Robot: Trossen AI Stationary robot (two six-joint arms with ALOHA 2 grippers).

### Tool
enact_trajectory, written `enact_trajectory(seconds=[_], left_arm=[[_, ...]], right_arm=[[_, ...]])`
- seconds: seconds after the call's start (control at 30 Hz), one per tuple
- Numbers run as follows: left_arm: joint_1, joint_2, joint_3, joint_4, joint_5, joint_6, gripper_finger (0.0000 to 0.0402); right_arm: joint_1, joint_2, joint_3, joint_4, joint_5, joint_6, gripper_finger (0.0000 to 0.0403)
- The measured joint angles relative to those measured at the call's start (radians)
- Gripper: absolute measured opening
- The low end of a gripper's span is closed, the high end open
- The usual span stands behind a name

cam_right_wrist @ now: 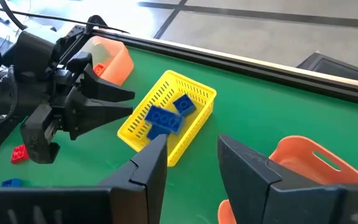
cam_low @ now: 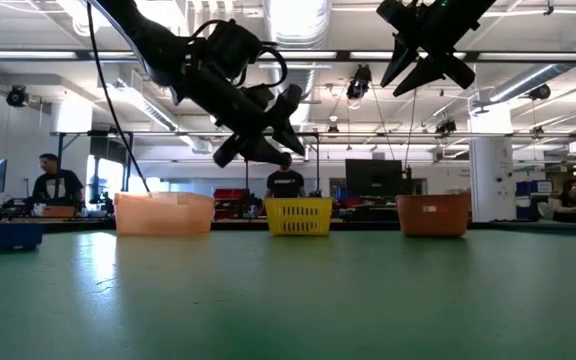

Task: Sort & place blocks by color
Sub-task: Put the red game piece into the orange bin

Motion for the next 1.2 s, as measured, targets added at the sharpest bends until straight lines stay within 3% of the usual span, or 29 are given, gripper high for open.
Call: enact_trajectory(seconds=[0.1, 0.23, 0.43, 0.57, 0.9, 1.2], left_arm=[[0.000, -0.022, 0.000, 0.000, 0.026, 0.000, 0.0166], [0.000, -0.071, -0.005, 0.006, 0.139, 0.000, 0.0167], [-0.004, -0.169, -0.014, -0.041, 0.281, 0.000, 0.0167], [-0.012, -0.224, -0.016, -0.067, 0.292, 0.001, 0.0167], [-0.014, -0.295, -0.026, -0.072, 0.295, 0.001, 0.0167], [-0.014, -0.297, -0.026, -0.076, 0.295, 0.002, 0.0167]], right_arm=[[0.000, 0.000, 0.000, -0.002, -0.002, 0.020, 0.0130], [0.000, 0.000, 0.000, -0.008, -0.055, 0.048, 0.0130], [0.012, 0.000, -0.007, -0.009, -0.258, 0.172, 0.0130], [0.066, 0.000, -0.021, -0.009, -0.404, 0.292, 0.0130], [0.354, 0.012, -0.037, -0.043, -0.485, 0.668, 0.0129], [0.625, 0.140, -0.027, -0.157, -0.586, 0.987, 0.0108]])
